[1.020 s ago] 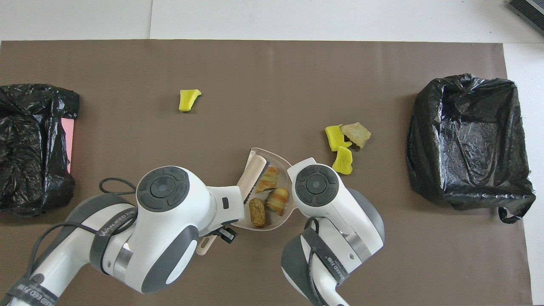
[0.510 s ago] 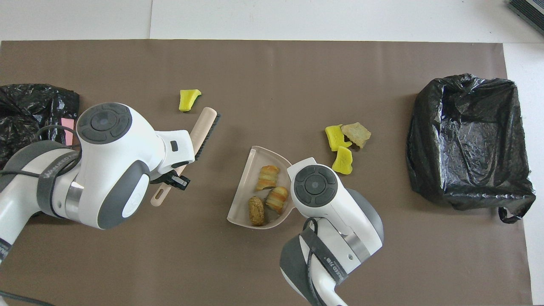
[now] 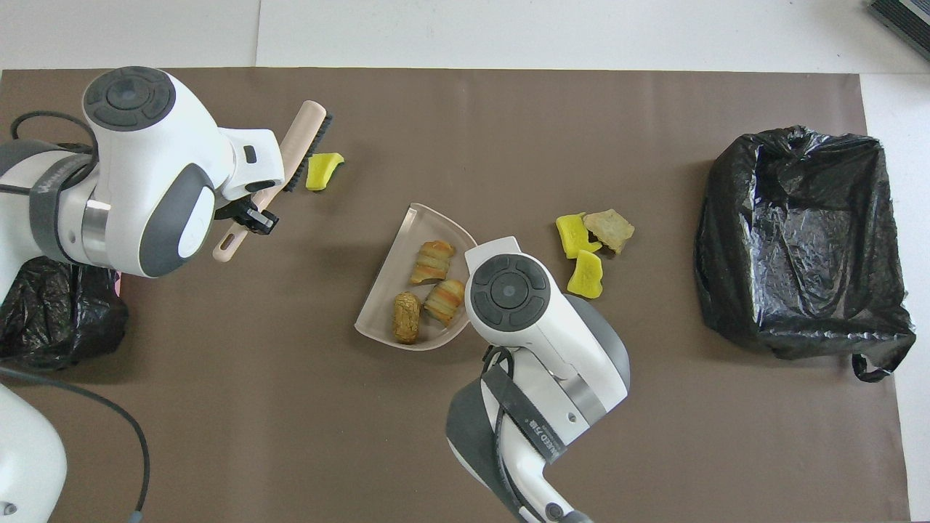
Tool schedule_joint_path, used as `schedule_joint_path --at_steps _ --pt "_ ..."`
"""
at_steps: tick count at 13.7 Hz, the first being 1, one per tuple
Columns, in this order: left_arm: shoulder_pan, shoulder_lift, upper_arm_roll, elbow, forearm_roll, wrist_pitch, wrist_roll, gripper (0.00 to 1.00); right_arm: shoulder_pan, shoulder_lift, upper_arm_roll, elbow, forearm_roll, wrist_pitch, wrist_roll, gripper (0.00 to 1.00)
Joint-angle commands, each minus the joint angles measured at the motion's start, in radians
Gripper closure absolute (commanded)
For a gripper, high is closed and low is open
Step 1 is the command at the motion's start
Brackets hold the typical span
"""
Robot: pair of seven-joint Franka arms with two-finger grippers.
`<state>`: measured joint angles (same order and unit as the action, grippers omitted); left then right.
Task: Sweep and dump trash in bin
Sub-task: 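Move the brush with the left gripper behind the yellow sponge piece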
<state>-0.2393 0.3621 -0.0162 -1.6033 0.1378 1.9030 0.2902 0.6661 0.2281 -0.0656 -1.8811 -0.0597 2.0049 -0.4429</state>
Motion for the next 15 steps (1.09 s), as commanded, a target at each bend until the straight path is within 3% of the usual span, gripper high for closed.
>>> schedule_joint_path --at_steps 1,6,15 --pt "0.032 0.072 -0.010 0.082 0.051 0.046 0.029 1.00 -0.014 0.080 0.007 0.109 0.015 -0.035 0.010 1.00" --pt "0.074 0.156 -0.010 0.141 0.161 0.088 0.196 1.00 0.000 0.123 0.009 0.119 0.003 -0.079 0.000 1.00" --pt "0.057 0.123 -0.021 0.056 0.177 0.024 0.262 1.00 0.013 0.114 0.009 0.111 -0.002 -0.138 -0.010 1.00"
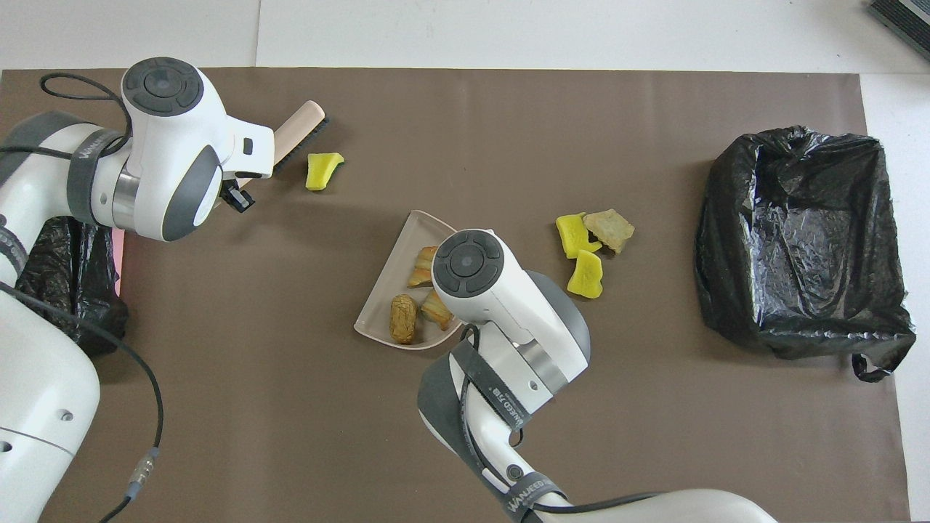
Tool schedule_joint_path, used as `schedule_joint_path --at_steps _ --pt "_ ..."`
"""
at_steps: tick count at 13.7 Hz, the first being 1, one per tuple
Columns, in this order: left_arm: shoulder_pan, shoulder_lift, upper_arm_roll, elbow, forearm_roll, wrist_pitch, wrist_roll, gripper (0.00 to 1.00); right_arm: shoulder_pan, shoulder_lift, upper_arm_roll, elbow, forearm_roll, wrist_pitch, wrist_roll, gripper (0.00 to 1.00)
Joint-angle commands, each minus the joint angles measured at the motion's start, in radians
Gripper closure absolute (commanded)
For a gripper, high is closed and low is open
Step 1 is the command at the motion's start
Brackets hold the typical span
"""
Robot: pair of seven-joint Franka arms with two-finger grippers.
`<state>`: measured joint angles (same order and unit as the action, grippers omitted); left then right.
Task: Sweep and dump trash in bin
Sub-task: 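Move the brush with the left gripper behind the yellow sponge piece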
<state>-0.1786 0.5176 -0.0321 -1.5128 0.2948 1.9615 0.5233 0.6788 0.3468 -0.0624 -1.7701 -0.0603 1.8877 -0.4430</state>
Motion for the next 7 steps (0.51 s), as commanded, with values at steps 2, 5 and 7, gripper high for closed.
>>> schedule_joint_path --at_steps 2,5,7 --pt "-0.015 -0.047 -0.006 -0.055 0.020 -0.064 0.098 1.00 0.001 -0.006 0.006 0.000 -0.001 -0.025 -0.005 1.00" --pt "-0.031 -0.077 -0.014 -0.109 0.017 -0.065 0.142 1.00 0.002 -0.006 0.006 0.005 -0.001 -0.047 -0.002 1.00" --pt "-0.032 -0.102 -0.017 -0.156 -0.020 -0.075 0.178 1.00 0.002 -0.006 0.006 0.005 -0.003 -0.049 0.000 1.00"
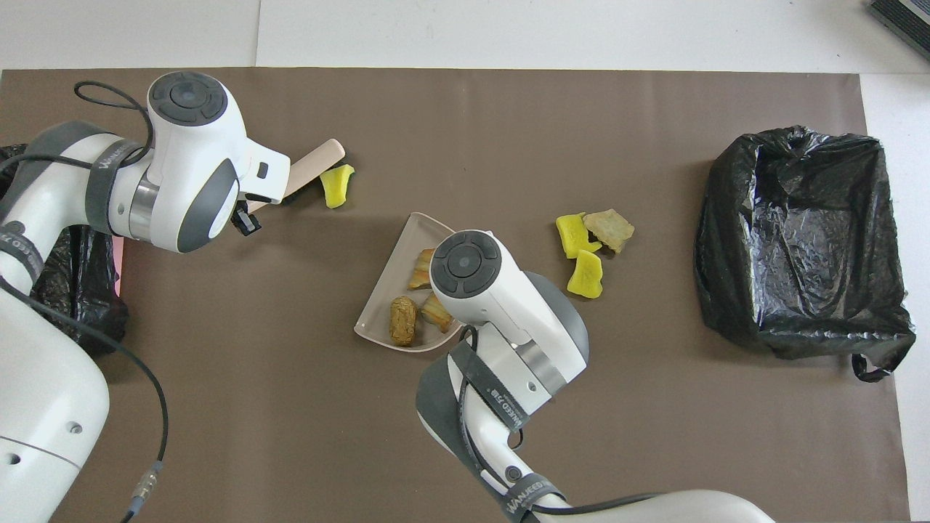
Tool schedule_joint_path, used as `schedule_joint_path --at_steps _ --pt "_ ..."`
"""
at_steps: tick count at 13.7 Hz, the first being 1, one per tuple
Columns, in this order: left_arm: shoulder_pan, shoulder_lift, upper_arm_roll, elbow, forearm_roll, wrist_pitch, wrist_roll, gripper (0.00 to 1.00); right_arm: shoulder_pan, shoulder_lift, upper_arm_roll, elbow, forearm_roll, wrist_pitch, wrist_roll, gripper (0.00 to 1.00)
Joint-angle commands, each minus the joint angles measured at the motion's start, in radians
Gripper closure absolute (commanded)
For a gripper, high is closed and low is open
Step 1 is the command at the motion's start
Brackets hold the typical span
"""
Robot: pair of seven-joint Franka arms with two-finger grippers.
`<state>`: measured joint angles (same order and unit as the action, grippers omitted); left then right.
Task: Sweep and dump trash in bin
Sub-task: 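Move the brush with the left gripper behind the yellow sponge piece, then sweep the yellow sponge into the dustpan with the left gripper's brush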
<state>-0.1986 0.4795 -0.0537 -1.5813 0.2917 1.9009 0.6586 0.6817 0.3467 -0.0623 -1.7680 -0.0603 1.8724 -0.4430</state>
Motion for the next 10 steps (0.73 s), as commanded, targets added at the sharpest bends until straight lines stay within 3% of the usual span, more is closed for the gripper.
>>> schedule_joint_path --at_steps 1,6,10 --pt "-0.022 -0.084 0.005 -0.121 -0.046 -0.022 0.045 1.00 -0.001 -0.006 0.006 0.002 -0.001 -0.032 0.006 1.00" --pt "-0.111 -0.182 0.003 -0.293 -0.166 -0.048 0.018 1.00 -0.001 -0.008 0.006 -0.001 -0.001 -0.032 0.009 1.00" --pt "-0.194 -0.220 0.003 -0.310 -0.206 -0.180 -0.100 1.00 -0.001 -0.008 0.006 -0.001 -0.001 -0.027 0.009 1.00"
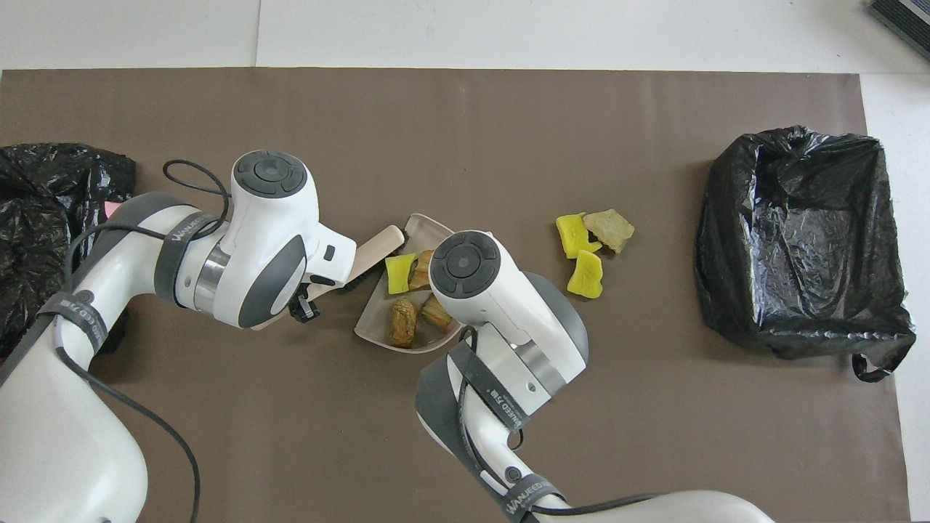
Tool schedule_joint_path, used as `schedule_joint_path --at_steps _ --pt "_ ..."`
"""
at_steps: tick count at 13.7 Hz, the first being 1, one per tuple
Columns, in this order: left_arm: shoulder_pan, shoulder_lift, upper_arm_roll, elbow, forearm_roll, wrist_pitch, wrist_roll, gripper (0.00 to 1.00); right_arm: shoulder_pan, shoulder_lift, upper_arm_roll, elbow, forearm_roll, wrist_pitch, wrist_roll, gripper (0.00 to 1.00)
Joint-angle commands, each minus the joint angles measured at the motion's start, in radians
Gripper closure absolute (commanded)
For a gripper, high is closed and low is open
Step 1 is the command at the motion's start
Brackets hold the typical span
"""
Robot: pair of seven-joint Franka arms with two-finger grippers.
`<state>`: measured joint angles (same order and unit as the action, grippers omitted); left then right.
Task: Sweep and dump trash in bin
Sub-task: 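Sweep the yellow sponge into the dustpan with the left gripper's brush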
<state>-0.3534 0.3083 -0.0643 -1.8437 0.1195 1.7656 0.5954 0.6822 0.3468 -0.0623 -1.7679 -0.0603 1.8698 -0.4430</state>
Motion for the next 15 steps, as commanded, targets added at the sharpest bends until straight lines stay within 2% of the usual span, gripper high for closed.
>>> schedule_joint_path --at_steps 1,5,8,15 --pt "-0.056 -0.057 0.014 -0.048 -0.070 -0.063 -0.061 1.00 -0.001 -0.008 0.006 -0.001 -0.001 -0.024 0.010 1.00" --pt "-0.157 -0.083 0.014 -0.040 -0.135 -0.094 -0.186 1.00 -0.001 -0.009 0.006 0.002 -0.001 -0.031 0.009 1.00" --pt "-0.153 -0.124 0.014 -0.034 -0.158 -0.113 -0.186 1.00 -0.018 -0.040 0.004 -0.001 -0.001 -0.058 -0.009 1.00" --pt "-0.114 -0.123 0.024 -0.039 -0.140 -0.101 -0.376 1.00 -0.058 -0.092 -0.002 -0.001 0.000 -0.092 -0.071 1.00"
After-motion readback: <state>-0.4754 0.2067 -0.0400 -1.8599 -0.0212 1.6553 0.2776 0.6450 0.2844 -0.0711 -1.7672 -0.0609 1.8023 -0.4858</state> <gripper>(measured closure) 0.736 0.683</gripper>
